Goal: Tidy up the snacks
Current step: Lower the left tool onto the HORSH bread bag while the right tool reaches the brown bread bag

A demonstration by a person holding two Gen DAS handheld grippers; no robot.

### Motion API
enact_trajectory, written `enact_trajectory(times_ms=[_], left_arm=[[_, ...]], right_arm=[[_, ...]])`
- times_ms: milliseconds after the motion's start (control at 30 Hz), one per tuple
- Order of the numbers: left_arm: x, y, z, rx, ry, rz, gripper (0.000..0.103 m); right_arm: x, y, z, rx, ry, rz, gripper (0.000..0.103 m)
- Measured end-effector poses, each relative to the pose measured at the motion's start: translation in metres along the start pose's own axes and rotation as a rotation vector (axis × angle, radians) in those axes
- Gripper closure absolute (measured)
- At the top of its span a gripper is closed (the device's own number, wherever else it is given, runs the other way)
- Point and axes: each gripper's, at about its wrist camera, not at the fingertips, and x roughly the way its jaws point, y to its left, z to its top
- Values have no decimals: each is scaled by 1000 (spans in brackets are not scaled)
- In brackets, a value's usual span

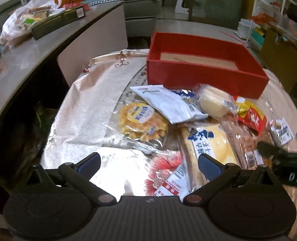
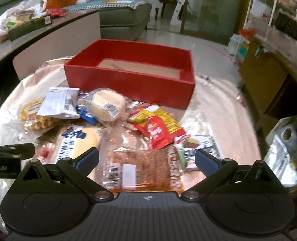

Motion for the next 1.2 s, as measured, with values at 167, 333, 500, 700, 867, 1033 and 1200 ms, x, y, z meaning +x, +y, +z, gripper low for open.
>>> enact_trajectory(times_ms=[167, 333, 500, 700, 867, 1033, 1200], left_arm=[[3, 3, 1, -4, 5, -15, 5], [9, -10, -2, 6, 37, -94, 5], [27, -43, 5, -7, 89, -110, 5], [59, -76, 15, -22, 152, -51, 5], [84, -76, 1, -40, 228, -43, 4], [66, -55, -16, 18, 231, -57, 18], [49, -32, -30, 35, 247, -65, 21]], right_arm=[[9, 17, 0, -108, 22, -7, 6], [0, -13, 10, -79, 12, -42, 6], [-6, -44, 13, -42, -14, -77, 3], [-18, -57, 9, -19, -29, -11, 3], [-27, -70, 5, 17, -41, 7, 1], [-27, -69, 4, 17, -28, 15, 1], [-18, -55, 0, -28, 20, 27, 1]])
